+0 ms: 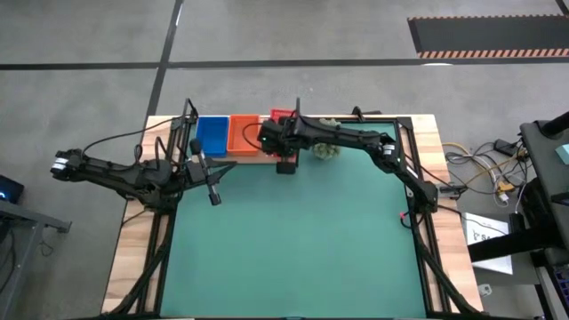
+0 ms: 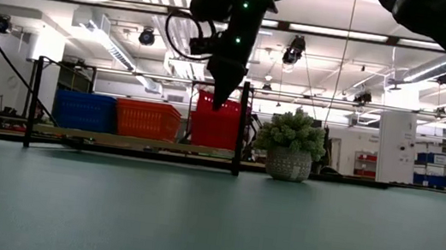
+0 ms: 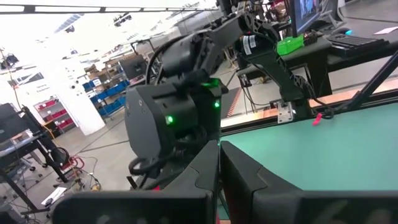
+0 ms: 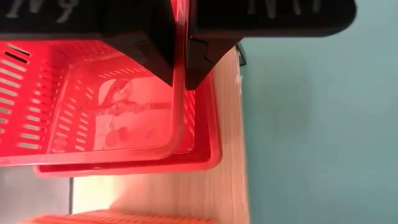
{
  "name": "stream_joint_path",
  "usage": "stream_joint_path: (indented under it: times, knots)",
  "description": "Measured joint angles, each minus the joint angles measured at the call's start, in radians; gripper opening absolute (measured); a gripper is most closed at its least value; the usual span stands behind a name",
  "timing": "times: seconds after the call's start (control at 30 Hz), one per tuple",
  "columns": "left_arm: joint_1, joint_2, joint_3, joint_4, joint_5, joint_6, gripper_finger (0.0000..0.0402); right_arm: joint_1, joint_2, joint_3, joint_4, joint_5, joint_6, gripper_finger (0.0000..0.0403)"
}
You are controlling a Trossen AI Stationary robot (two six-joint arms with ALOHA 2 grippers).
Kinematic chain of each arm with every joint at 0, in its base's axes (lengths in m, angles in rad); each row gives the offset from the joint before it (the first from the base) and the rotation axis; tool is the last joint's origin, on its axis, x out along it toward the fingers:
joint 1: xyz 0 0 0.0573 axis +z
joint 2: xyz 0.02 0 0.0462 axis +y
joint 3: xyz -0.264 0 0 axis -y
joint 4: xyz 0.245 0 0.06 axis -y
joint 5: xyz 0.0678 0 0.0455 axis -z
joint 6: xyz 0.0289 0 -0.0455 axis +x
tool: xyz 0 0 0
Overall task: Stack baskets on shelf by color
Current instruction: Stack the red bin on the red bin on the shelf, then return to Home Position
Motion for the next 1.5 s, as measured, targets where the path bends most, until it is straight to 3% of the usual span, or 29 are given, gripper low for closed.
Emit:
stream_joint_path:
  times: [0.17, 0.5, 0.77, 1.23, 1.33, 1.5]
  knots:
    - [0.000, 0.001, 0.000, 0.000, 0.000, 0.000, 0.0000, 0.000, 0.000, -0.035, 0.032, 0.001, -0.001, 0.0021]
    - [0.000, 0.000, 0.000, 0.000, 0.000, 0.001, 0.0000, 0.001, 0.000, -0.025, 0.102, -0.076, 0.008, 0.0096]
    - [-0.001, 0.000, 0.000, 0.000, 0.000, 0.002, 0.0000, 0.000, 0.000, 0.038, 0.060, -0.070, 0.008, 0.0115]
    - [0.000, -0.002, 0.001, -0.001, 0.000, 0.036, 0.0000, 0.010, -0.010, 0.087, 0.061, -0.109, 0.036, 0.0098]
    - [-0.001, -0.016, 0.001, -0.024, 0.006, 0.049, 0.0000, 0.048, -0.032, 0.082, 0.050, -0.194, 0.052, 0.0082]
    - [-0.001, -0.058, -0.008, -0.073, 0.114, 0.050, 0.0000, 0.173, -0.098, 0.016, 0.065, -0.168, 0.024, 0.0034]
